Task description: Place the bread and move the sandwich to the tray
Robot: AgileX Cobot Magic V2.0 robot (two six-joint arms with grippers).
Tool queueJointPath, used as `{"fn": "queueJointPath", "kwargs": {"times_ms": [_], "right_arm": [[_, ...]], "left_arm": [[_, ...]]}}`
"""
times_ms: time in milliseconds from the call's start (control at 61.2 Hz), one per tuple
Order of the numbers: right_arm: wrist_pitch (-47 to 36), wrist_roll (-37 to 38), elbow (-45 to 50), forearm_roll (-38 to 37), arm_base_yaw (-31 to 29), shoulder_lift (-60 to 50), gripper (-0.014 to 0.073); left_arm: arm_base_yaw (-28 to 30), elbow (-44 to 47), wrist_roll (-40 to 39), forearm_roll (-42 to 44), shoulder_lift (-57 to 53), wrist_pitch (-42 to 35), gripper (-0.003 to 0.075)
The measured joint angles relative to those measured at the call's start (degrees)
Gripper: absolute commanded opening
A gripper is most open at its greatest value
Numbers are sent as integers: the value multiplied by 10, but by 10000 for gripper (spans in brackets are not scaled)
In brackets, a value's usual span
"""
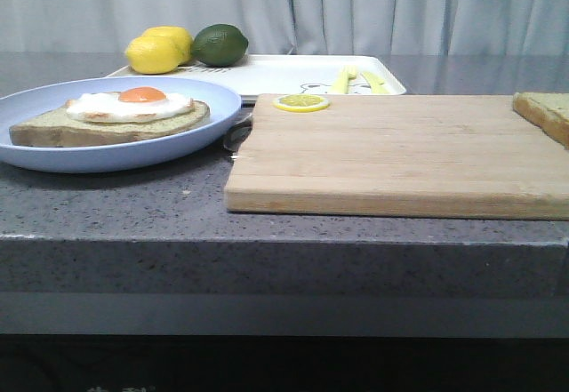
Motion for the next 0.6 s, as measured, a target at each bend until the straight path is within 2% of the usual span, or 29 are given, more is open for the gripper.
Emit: {"fn": "queueJointPath", "kwargs": {"times_ms": [147,327,392,474,539,605], "right_arm": [[54,0,-92,0,0,115,-77],[67,0,-127,3,0,218,-74],[66,0,-128,3,0,235,-39],[66,0,-128,3,0,243,83],[66,0,-128,4,0,243,224],[65,0,-129,4,0,243,404]], "left_arm": [[0,-72,0,9,123,69,-19],[0,-81,0,11,228,63,-18],[0,-81,0,11,237,53,-14],[0,-81,0,11,238,40,50],[0,-82,0,11,238,36,169],[0,-82,0,11,238,36,328]]}}
